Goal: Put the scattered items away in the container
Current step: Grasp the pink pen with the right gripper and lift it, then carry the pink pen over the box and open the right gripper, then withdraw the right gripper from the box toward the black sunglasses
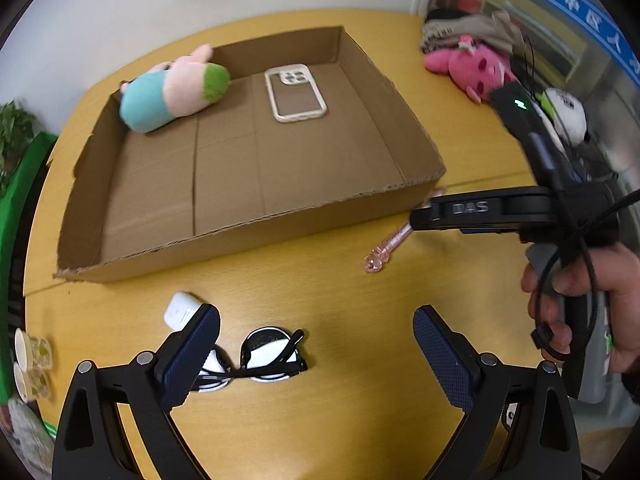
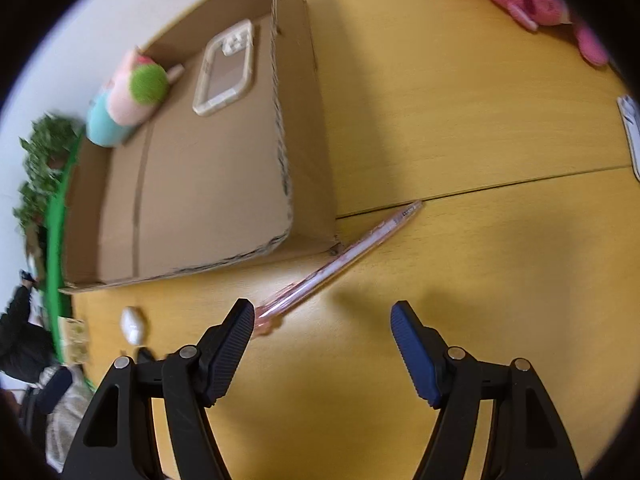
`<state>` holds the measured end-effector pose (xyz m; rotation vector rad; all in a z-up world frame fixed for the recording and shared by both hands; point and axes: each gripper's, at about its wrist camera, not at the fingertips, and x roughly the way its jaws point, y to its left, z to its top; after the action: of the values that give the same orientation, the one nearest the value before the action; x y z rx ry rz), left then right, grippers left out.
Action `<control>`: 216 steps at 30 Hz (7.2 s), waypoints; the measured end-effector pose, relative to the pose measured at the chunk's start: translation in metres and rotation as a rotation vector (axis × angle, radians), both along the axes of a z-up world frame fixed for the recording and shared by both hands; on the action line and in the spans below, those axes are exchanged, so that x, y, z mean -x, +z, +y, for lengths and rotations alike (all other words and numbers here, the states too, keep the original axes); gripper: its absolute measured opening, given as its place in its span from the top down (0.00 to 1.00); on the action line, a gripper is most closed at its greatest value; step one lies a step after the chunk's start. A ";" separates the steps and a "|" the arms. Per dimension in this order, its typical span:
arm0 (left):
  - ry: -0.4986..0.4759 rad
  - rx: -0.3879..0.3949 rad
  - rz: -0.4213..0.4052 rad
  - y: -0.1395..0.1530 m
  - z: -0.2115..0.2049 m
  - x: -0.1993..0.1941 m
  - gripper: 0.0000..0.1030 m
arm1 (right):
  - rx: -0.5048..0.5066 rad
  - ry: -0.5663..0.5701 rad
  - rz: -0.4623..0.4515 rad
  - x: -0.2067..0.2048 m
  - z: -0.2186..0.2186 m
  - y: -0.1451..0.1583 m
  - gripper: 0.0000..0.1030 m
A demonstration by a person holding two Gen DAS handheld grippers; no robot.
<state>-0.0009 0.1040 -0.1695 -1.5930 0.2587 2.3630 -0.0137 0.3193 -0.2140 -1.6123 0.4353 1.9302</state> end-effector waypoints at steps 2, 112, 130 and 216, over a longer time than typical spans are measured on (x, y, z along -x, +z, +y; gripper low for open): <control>-0.016 0.017 -0.008 -0.008 0.004 0.005 0.04 | -0.001 0.008 -0.028 0.004 -0.001 -0.010 0.32; 0.261 -0.611 -0.565 -0.078 -0.122 0.235 0.79 | -0.129 0.470 -0.197 0.225 -0.101 -0.069 0.91; 0.315 -0.567 -0.660 -0.127 -0.099 0.269 0.79 | -0.355 0.608 -0.313 0.272 -0.053 -0.105 0.91; 0.337 -0.242 -0.038 0.041 -0.202 0.031 0.13 | -1.147 1.682 -0.127 0.054 -0.028 -0.011 0.37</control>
<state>-0.0318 -0.0985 -0.1283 -1.6661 -0.3188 2.4819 -0.0681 0.2917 -0.2247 -1.0776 -2.2893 2.0525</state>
